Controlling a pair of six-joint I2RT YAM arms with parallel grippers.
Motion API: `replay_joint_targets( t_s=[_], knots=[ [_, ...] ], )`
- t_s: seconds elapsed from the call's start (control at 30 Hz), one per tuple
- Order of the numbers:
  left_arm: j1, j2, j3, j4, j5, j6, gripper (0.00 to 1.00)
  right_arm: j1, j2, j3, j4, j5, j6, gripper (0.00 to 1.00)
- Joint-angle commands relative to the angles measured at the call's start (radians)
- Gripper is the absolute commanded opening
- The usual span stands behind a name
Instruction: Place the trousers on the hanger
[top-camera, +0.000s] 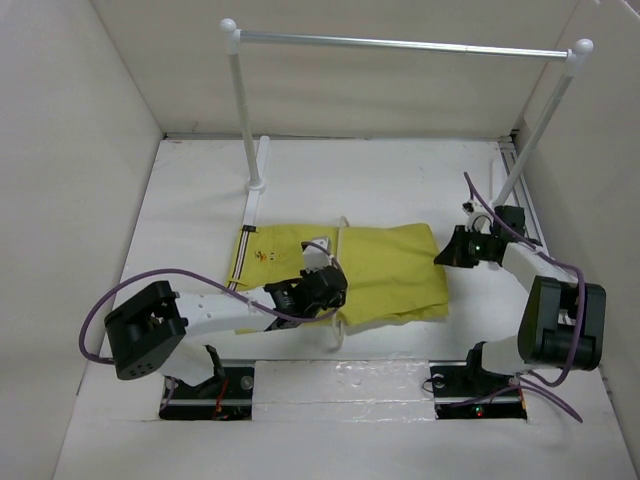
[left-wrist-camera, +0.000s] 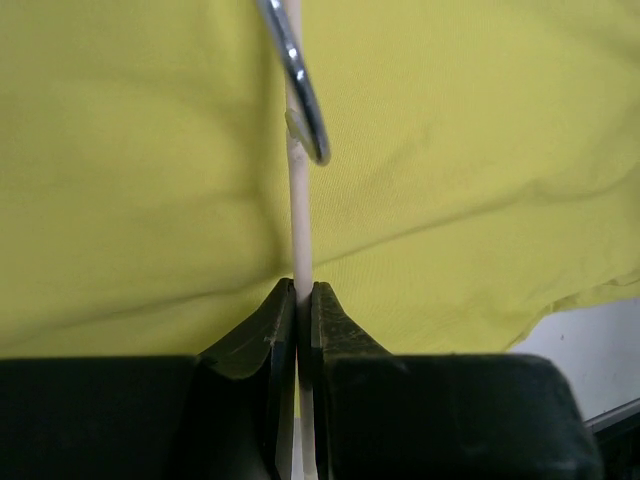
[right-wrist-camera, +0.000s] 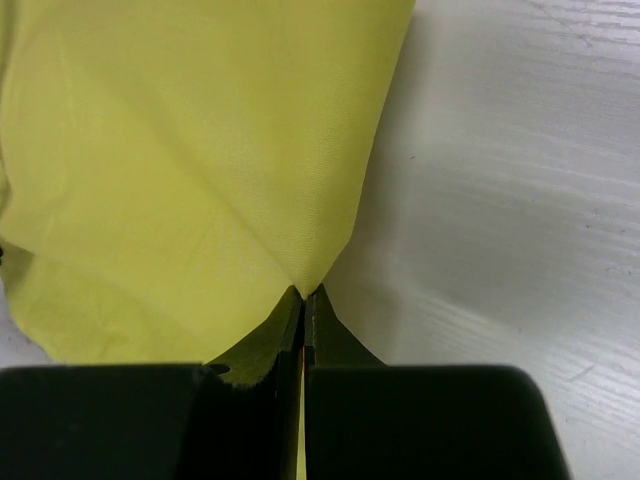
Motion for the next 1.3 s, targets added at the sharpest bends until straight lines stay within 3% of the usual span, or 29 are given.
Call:
replay_joint_targets(
  t_s=[0.0, 0.07, 0.1, 0.17, 0.2, 0.3, 0.47, 0.53, 0.57, 0.6, 0.67, 0.7, 0.77, 0.8, 0.83, 0.97, 1.03, 1.2, 1.27],
  knots=[
    [0.013, -0.031, 0.083, -0.003, -0.058, 0.070, 0.00, 0.013, 0.036, 0.017, 0.107, 0.022, 0.020, 0.00],
    [0.002, -0.043, 0.118, -0.026, -0.073, 0.100, 0.00, 0.024, 0.047, 0.040, 0.119, 0.037, 0.035, 0.02],
    [-0.015, -0.049, 0.153, -0.044, -0.098, 0.114, 0.00, 0.036, 0.055, 0.052, 0.115, 0.040, 0.045, 0.19],
    [-0.033, -0.072, 0.185, -0.063, -0.118, 0.160, 0.00, 0.061, 0.047, 0.092, 0.084, 0.040, 0.049, 0.38],
    [-0.033, -0.080, 0.213, -0.070, -0.123, 0.171, 0.00, 0.075, 0.018, 0.104, 0.072, 0.037, 0.048, 0.53],
    [-0.033, -0.121, 0.245, -0.069, -0.127, 0.215, 0.00, 0.147, -0.066, 0.166, -0.040, 0.054, 0.034, 0.63],
    [-0.033, -0.170, 0.299, -0.067, -0.153, 0.268, 0.00, 0.301, -0.376, 0.198, -0.144, 0.103, 0.147, 0.62],
    [-0.033, -0.180, 0.330, -0.057, -0.166, 0.295, 0.00, 0.396, -0.457, 0.152, -0.105, 0.106, 0.289, 0.52],
    [-0.033, -0.190, 0.337, -0.050, -0.170, 0.301, 0.00, 0.430, -0.532, 0.123, -0.003, 0.106, 0.355, 0.43],
    [-0.033, -0.193, 0.344, -0.035, -0.158, 0.311, 0.00, 0.499, -0.566, 0.083, 0.070, 0.112, 0.514, 0.26],
    [-0.033, -0.209, 0.342, -0.020, -0.144, 0.314, 0.00, 0.564, -0.621, -0.033, 0.326, 0.135, 0.670, 0.20],
    [-0.033, -0.213, 0.341, -0.020, -0.132, 0.311, 0.00, 0.597, -0.622, -0.062, 0.412, 0.155, 0.793, 0.27],
    [-0.033, -0.232, 0.336, -0.021, -0.127, 0.308, 0.00, 0.703, -0.605, -0.089, 0.536, 0.258, 0.867, 0.43],
    [-0.033, -0.238, 0.331, -0.018, -0.130, 0.309, 0.00, 0.735, -0.559, -0.083, 0.558, 0.288, 0.906, 0.57],
    [-0.033, -0.245, 0.331, -0.018, -0.133, 0.314, 0.00, 0.763, -0.533, -0.077, 0.593, 0.324, 0.920, 0.59],
    [-0.033, -0.276, 0.333, -0.003, -0.135, 0.349, 0.00, 0.878, -0.383, -0.018, 0.762, 0.378, 0.977, 0.67],
    [-0.033, -0.288, 0.324, 0.009, -0.130, 0.354, 0.00, 0.900, -0.337, 0.023, 0.748, 0.442, 0.980, 0.70],
    [-0.033, -0.316, 0.291, 0.023, -0.109, 0.331, 0.00, 0.911, -0.349, -0.007, 0.698, 0.600, 1.022, 0.70],
    [-0.033, -0.322, 0.282, 0.031, -0.100, 0.328, 0.00, 0.911, -0.337, -0.038, 0.783, 0.634, 1.032, 0.70]
  ],
)
